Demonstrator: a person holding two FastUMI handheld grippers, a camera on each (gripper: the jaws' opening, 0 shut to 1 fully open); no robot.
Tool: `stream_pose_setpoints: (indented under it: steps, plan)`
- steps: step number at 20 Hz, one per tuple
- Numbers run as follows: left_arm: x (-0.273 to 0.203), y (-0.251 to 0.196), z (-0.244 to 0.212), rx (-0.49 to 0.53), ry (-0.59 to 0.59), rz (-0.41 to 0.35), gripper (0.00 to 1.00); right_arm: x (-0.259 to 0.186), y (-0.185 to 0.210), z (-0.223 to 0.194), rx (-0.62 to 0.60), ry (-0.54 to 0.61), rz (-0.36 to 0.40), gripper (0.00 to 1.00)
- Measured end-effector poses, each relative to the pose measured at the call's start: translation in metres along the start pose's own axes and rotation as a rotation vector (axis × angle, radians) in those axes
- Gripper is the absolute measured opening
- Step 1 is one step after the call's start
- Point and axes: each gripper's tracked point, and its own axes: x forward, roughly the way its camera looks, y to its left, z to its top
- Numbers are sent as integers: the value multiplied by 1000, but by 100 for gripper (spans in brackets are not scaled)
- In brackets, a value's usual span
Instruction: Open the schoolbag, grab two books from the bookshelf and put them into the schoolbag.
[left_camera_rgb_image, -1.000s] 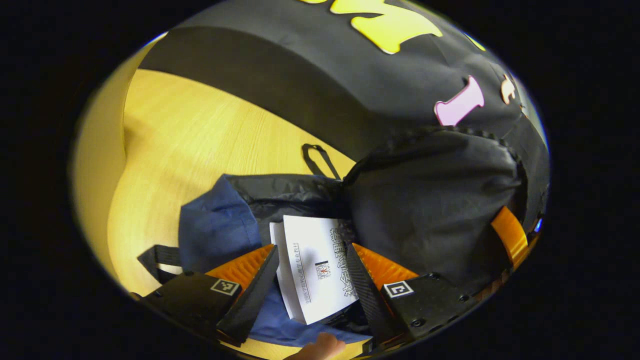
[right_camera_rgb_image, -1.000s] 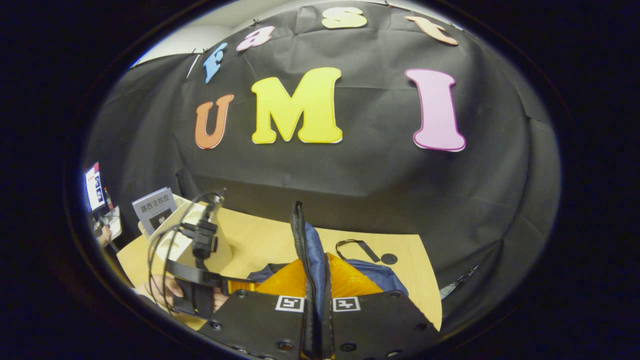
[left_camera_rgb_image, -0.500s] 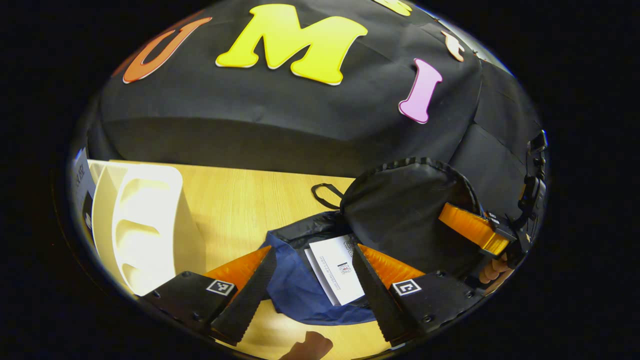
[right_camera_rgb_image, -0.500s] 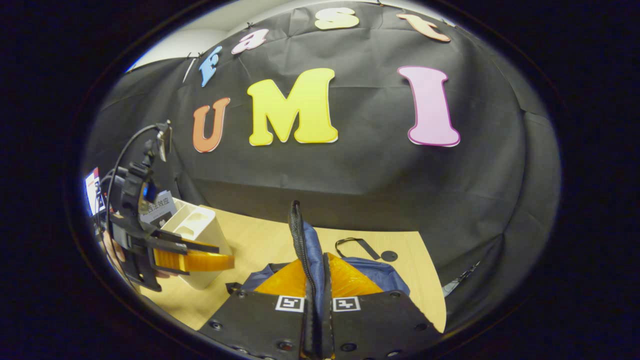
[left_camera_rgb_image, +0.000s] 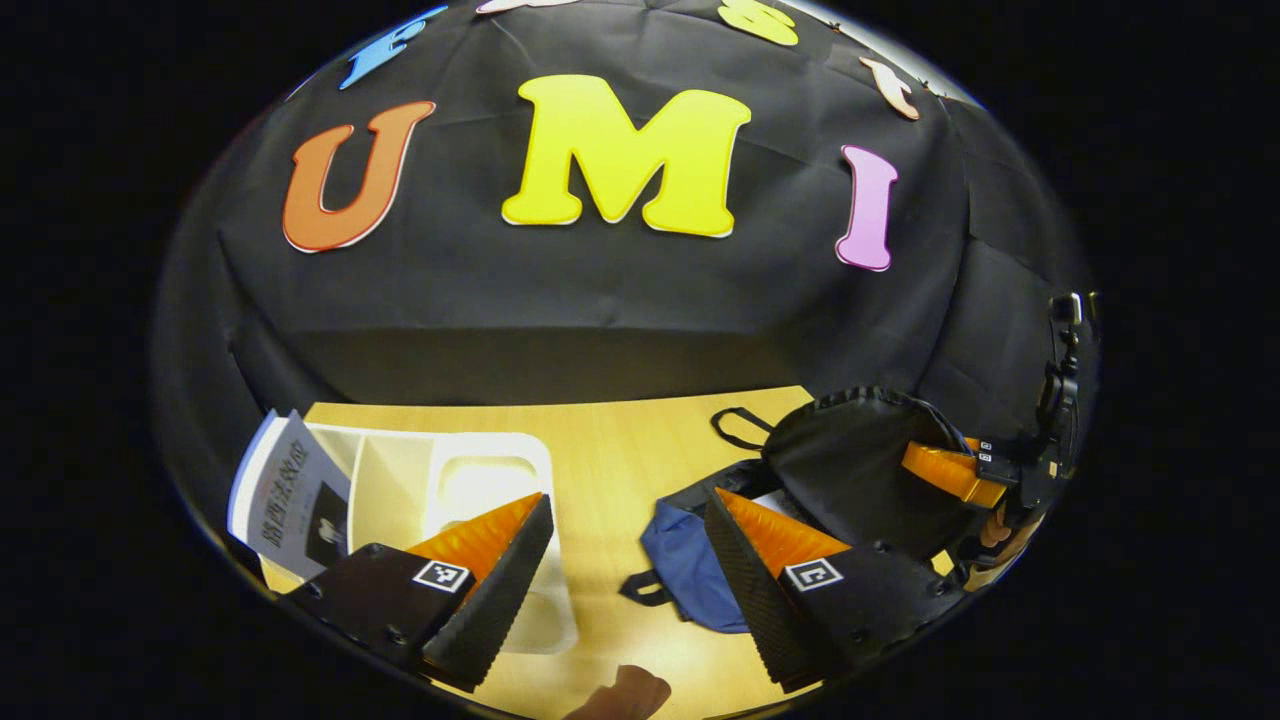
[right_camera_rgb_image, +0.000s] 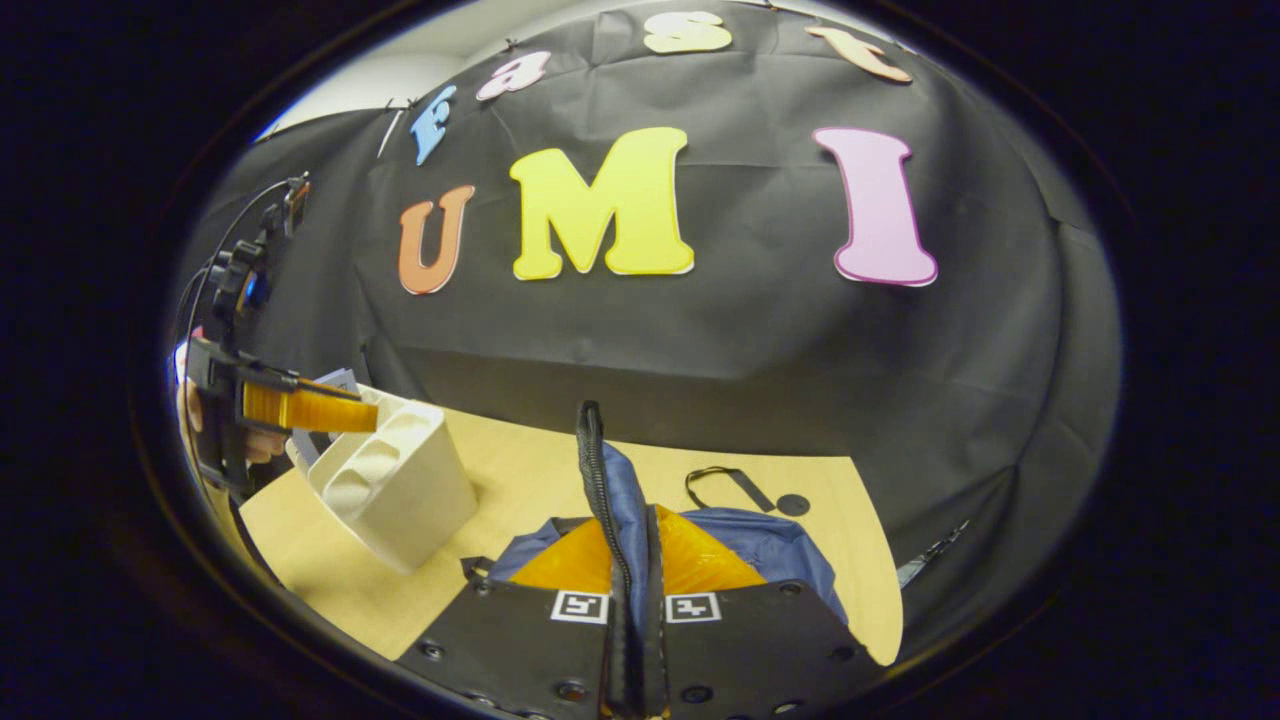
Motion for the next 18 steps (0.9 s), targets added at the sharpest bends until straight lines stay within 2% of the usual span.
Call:
stream_pose_setpoints:
  steps: [7, 13, 16, 18]
  plan:
    - [-42, 96, 37, 43, -11, 166, 98, 8, 21, -4, 29, 20, 76, 6]
    - [-65, 198, 40, 54, 25, 332, 97, 12, 26, -9, 20, 21, 75, 9]
    - [-58, 235, 26, 37, 80, 367, 96, 15, 31, -12, 13, 22, 78, 3]
    - [-49, 247, 11, 20, 121, 349, 96, 16, 35, -15, 13, 25, 82, 6]
